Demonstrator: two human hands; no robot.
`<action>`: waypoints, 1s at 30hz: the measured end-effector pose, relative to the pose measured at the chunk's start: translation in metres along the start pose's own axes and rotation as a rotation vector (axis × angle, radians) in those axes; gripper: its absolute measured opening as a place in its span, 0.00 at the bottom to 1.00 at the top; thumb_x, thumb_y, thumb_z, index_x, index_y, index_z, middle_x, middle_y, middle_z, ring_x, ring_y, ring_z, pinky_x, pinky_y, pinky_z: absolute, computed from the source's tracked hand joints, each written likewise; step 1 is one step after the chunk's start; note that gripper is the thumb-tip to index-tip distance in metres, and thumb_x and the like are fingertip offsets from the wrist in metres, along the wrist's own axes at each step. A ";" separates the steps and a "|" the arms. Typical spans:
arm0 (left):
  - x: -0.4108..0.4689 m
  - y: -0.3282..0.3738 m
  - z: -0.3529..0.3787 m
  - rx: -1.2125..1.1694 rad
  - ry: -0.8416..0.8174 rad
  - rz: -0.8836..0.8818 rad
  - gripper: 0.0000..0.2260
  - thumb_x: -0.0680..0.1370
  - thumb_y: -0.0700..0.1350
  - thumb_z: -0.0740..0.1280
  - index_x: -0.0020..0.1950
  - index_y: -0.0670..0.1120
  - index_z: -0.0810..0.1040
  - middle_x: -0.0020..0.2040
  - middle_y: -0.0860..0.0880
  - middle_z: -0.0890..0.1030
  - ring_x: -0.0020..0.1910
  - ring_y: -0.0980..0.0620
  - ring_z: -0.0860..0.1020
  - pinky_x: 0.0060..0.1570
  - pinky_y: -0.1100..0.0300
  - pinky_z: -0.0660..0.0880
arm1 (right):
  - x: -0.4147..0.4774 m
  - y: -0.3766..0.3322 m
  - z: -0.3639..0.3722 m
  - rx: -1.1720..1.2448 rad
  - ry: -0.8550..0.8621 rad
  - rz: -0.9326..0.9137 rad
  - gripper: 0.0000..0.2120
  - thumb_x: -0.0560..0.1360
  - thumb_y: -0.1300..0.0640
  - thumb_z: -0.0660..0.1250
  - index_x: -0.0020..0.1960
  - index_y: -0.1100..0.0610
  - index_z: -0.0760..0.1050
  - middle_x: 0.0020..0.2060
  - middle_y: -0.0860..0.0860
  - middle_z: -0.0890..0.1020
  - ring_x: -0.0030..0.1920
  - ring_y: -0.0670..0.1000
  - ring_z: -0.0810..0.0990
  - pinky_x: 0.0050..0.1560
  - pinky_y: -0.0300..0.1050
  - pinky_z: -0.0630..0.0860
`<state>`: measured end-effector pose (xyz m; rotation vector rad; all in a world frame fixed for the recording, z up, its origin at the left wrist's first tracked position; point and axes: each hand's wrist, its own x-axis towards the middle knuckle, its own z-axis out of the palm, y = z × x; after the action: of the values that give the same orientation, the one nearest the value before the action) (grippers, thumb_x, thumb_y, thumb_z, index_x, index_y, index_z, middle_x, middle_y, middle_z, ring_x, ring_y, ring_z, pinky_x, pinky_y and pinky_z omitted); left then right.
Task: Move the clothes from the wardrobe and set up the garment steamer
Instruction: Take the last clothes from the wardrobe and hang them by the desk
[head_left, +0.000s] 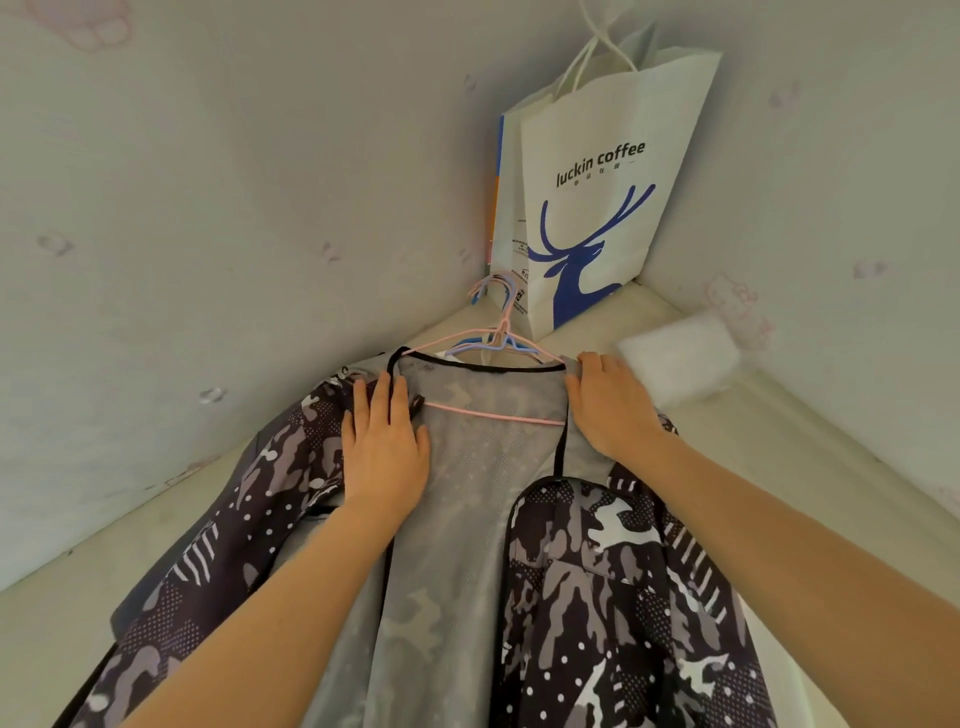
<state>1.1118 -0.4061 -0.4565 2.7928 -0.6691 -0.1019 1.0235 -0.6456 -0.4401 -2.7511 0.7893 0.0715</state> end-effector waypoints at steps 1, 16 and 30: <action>-0.005 0.001 0.000 0.010 0.003 0.016 0.27 0.79 0.47 0.61 0.76 0.43 0.59 0.76 0.42 0.60 0.76 0.39 0.53 0.71 0.42 0.56 | -0.007 0.000 -0.001 -0.014 -0.006 -0.008 0.19 0.81 0.50 0.52 0.66 0.61 0.66 0.59 0.60 0.74 0.59 0.61 0.72 0.58 0.55 0.71; -0.127 0.003 -0.009 0.027 -0.049 0.168 0.21 0.79 0.46 0.55 0.72 0.45 0.68 0.72 0.46 0.68 0.75 0.45 0.59 0.71 0.40 0.56 | -0.174 -0.022 0.002 -0.141 0.060 -0.142 0.25 0.79 0.51 0.60 0.72 0.64 0.64 0.70 0.61 0.68 0.72 0.62 0.64 0.71 0.58 0.63; -0.275 -0.032 -0.018 0.023 -0.104 0.370 0.17 0.76 0.44 0.63 0.64 0.44 0.76 0.63 0.47 0.78 0.68 0.43 0.71 0.64 0.45 0.69 | -0.352 -0.070 0.049 -0.109 0.117 -0.034 0.26 0.70 0.53 0.72 0.64 0.63 0.74 0.60 0.58 0.79 0.63 0.61 0.76 0.59 0.56 0.76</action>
<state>0.8831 -0.2491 -0.4462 2.6455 -1.2041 -0.1679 0.7621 -0.3947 -0.4268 -2.8932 0.7901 -0.0546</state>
